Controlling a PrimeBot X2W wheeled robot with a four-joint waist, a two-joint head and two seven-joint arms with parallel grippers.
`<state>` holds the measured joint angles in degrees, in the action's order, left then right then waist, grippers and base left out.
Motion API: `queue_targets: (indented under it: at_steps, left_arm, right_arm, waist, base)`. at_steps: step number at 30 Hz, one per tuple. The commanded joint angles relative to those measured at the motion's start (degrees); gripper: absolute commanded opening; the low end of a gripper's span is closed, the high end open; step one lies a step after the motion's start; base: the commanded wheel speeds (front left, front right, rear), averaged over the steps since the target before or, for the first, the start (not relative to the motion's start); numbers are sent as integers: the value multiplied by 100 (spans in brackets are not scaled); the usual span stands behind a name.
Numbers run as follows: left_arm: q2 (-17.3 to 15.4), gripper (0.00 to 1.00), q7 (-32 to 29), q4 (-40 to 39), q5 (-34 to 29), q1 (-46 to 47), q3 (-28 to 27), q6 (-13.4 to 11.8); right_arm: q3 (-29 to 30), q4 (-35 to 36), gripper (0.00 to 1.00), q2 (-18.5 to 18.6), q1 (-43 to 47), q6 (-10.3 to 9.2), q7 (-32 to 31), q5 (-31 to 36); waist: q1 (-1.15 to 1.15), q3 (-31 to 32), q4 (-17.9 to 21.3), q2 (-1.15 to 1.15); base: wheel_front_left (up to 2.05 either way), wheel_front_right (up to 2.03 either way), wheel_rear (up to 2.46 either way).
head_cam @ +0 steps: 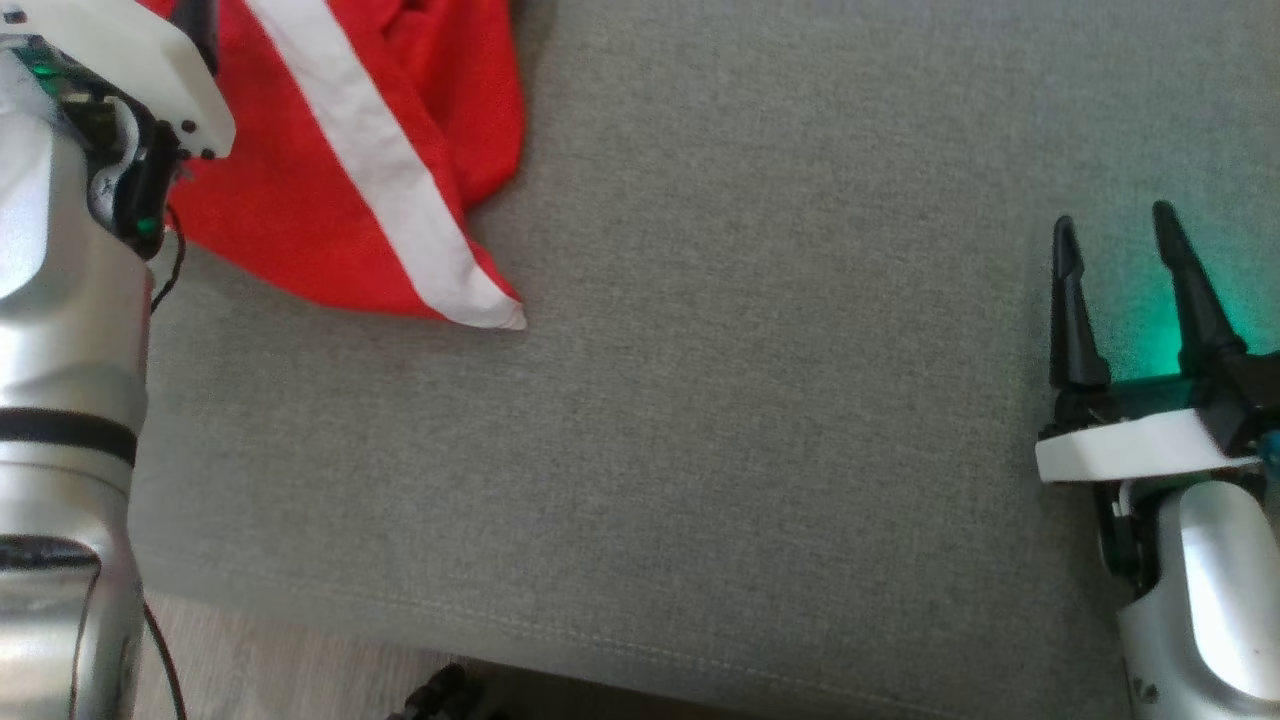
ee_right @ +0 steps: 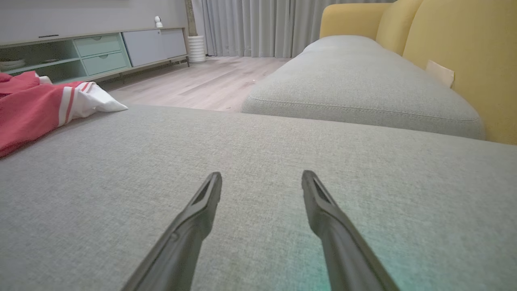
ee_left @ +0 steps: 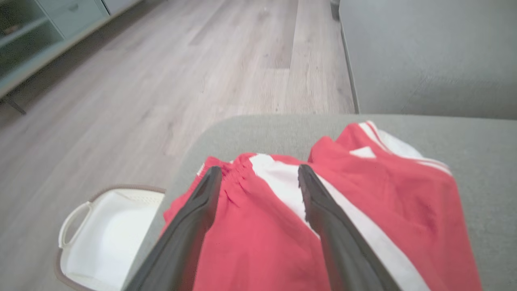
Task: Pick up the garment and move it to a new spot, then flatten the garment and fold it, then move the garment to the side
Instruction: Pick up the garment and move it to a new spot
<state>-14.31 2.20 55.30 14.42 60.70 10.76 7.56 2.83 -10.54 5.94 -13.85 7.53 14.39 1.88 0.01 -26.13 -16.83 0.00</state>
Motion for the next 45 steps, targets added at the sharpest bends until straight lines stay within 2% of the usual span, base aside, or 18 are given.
queue_targets:
  at_steps: [1,6,13,14,15,26,32,36,38,45]
  left_arm:
    - [-317,100,-103,76,154,298,-36,-10]
    - [-392,100,-488,709,658,581,392,-9]
    - [-505,100,-562,1000,1185,596,887,-8]
    - [-519,93,-522,1000,1243,584,959,-8]
    - [-530,0,-421,965,1310,573,1023,-8]
    - [-682,0,687,651,1740,709,1706,-8]
    - [-807,0,968,274,1908,845,2096,-8]
    - [-929,0,1026,-167,2011,999,2475,-8]
    - [-1021,0,939,-552,2125,1112,2774,-8]
    - [-1120,0,628,-1277,2395,1396,3186,-8]
  right_arm:
    - [-113,271,100,-35,-141,-4,61,-54]
    - [-216,512,100,-63,-264,-4,61,-136]
    - [-185,739,100,-83,-358,-4,61,-163]
    - [-170,750,100,-86,-357,-4,61,-161]
    - [-152,756,100,-88,-352,-4,61,-161]
    - [-227,561,100,-174,-248,-4,61,-156]
    - [-295,449,100,-260,-218,-4,61,-310]
    - [-333,359,100,-298,-147,-4,61,-485]
    - [-413,301,100,-303,-53,-4,61,-796]
    - [-563,242,100,-305,120,-4,61,-1205]
  waist:
    - [-1,-187,125,0]
    - [-1,-372,281,0]
    - [-1,-536,383,0]
    - [-1,-541,385,0]
    - [-1,-541,378,0]
    - [-1,7,206,0]
    - [-1,505,246,0]
    - [-1,939,422,0]
    - [-1,1282,645,0]
    - [-1,1888,1436,0]
  base:
    - [0,0,0]
    - [0,0,0]
    - [0,0,0]
    - [0,0,0]
    - [0,0,0]
    - [0,0,0]
    - [0,0,0]
    - [0,0,0]
    - [0,0,0]
    - [0,0,0]
